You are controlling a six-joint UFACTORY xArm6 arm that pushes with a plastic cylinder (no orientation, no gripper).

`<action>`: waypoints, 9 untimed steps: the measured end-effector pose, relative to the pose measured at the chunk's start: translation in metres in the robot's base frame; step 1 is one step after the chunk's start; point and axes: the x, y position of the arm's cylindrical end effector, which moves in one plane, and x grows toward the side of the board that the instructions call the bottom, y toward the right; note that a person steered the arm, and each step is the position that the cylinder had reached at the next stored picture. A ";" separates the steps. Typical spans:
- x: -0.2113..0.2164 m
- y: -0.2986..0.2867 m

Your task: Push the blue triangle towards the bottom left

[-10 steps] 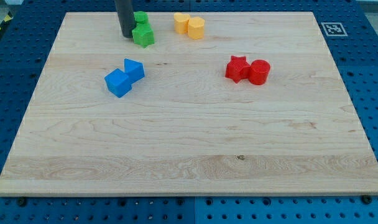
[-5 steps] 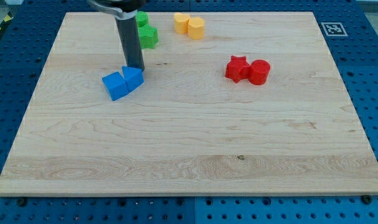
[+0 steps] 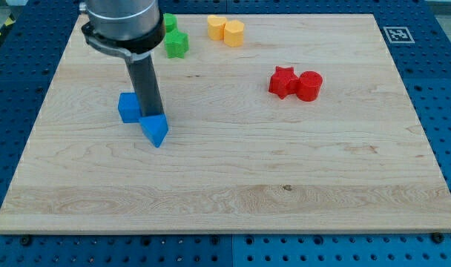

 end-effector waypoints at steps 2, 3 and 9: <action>0.036 0.040; 0.056 0.046; 0.093 -0.002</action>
